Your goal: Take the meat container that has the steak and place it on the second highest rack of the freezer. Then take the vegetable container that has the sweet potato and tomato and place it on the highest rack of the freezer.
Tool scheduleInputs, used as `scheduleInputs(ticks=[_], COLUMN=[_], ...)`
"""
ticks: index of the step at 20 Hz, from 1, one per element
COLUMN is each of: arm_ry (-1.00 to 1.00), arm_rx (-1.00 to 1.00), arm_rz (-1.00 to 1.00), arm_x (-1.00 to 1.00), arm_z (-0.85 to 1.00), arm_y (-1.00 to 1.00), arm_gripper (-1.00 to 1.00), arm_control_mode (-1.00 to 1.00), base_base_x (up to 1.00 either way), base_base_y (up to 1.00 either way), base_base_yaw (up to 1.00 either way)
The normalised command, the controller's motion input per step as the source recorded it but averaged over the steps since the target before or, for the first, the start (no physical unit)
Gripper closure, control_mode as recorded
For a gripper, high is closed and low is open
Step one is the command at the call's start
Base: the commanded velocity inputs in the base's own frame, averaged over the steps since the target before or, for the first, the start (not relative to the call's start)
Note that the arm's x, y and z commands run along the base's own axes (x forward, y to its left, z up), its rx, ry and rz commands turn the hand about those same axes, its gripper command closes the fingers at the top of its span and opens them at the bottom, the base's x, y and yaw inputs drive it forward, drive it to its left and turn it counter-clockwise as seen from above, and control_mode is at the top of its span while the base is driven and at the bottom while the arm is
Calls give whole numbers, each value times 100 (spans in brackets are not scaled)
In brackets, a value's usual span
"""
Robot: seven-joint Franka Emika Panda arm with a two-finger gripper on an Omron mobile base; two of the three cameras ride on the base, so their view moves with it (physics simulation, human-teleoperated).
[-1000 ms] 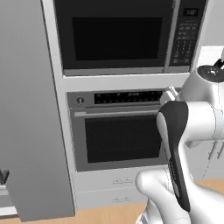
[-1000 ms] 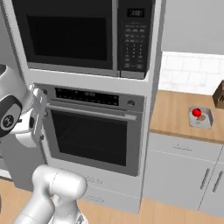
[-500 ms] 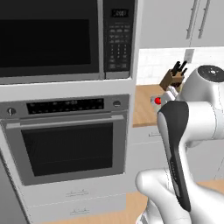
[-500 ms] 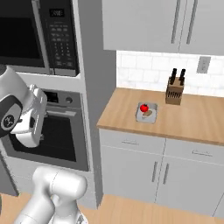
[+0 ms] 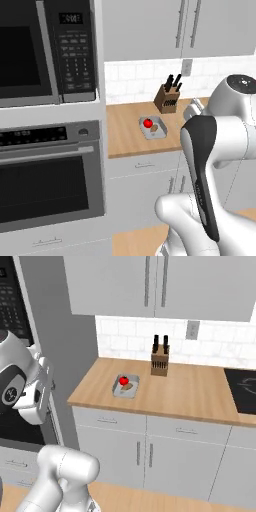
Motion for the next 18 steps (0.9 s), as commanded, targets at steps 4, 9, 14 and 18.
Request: scheduleInputs(ticks=[4,9,14,18], arm_ry=[0,0,0,0], arm_rx=[0,0,0,0], arm_rz=[0,0,0,0], arm_x=[0,0,0,0], arm_z=[0,0,0,0], arm_y=[0,0,0,0], arm_gripper=[-100,-100,-100,-100], arm_control_mode=[100,100,100,100], base_base_x=[53,61,62,40], base_base_y=[-53,-30,-27,-25], base_base_yaw=[-8,0,9,12])
